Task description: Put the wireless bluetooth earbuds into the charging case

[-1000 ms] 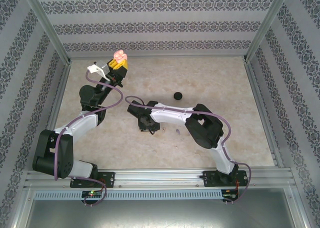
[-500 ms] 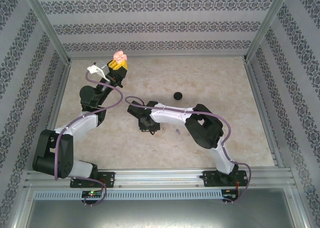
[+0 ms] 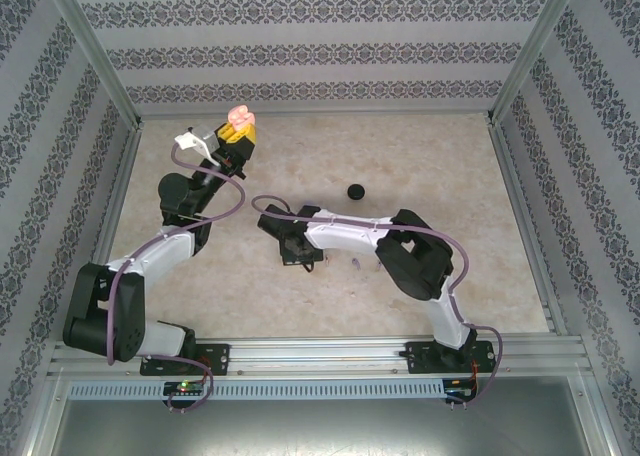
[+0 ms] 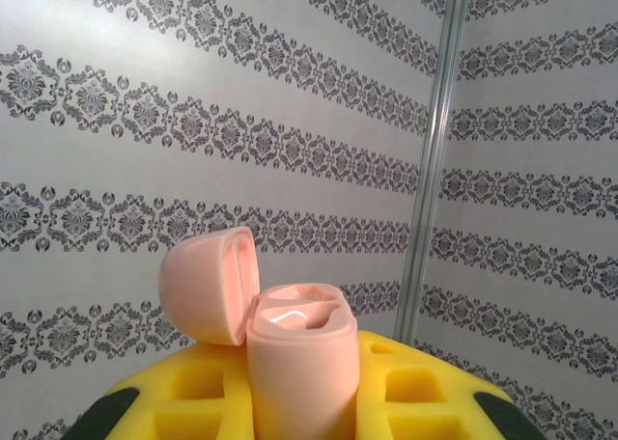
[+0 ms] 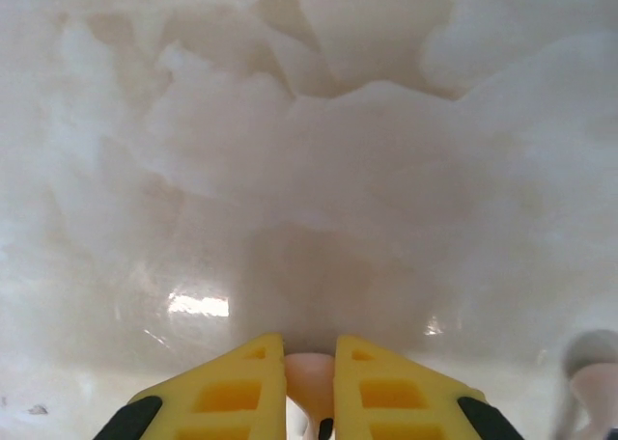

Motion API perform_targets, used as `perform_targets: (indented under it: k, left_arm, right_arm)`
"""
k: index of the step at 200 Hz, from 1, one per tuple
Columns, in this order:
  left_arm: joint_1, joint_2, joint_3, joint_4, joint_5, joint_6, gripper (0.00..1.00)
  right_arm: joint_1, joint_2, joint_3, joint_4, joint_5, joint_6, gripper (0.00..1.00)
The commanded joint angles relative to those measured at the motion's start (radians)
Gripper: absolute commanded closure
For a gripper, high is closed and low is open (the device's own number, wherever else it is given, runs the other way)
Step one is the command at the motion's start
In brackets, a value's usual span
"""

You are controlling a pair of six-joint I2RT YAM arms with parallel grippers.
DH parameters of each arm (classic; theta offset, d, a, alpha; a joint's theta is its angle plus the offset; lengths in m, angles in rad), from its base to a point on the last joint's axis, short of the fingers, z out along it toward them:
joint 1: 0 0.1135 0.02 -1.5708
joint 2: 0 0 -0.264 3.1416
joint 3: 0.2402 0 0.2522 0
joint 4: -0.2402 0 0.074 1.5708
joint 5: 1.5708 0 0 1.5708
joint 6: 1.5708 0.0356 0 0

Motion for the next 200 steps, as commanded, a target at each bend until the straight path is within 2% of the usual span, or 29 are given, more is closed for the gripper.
perform_targets:
  k: [1, 32, 72, 112, 143, 164, 200]
  left_arm:
    - [-0.005, -0.052, -0.012, -0.021, 0.027, 0.008, 1.0]
    - [-0.005, -0.093, -0.011, -0.087, 0.059, 0.036, 1.0]
    - [-0.008, -0.085, -0.001, -0.109, 0.147, 0.046, 1.0]
    - [-0.035, -0.047, 0.005, -0.095, 0.219, 0.065, 1.0]
    - [-0.094, -0.031, 0.03, -0.185, 0.295, 0.166, 1.0]
    - [-0.152, -0.025, 0.04, -0.257, 0.296, 0.278, 1.0]
    - [-0.238, -0.009, 0.028, -0.278, 0.186, 0.433, 1.0]
  right_arm:
    - [-0.001, -0.102, -0.039, 0.028, 0.072, -0.048, 0.86]
    - [-0.032, -0.236, -0.103, 0.054, 0.119, -0.117, 0.86]
    - [-0.133, -0.438, -0.146, 0.094, 0.143, -0.237, 0.86]
    - [-0.27, -0.565, -0.043, 0.128, 0.074, -0.375, 0.86]
    - [-0.338, -0.602, 0.071, 0.182, -0.031, -0.469, 0.85]
    - [-0.347, -0.61, 0.13, 0.223, -0.103, -0.541, 0.84]
    - [-0.347, -0.639, 0.139, 0.282, -0.204, -0.64, 0.84]
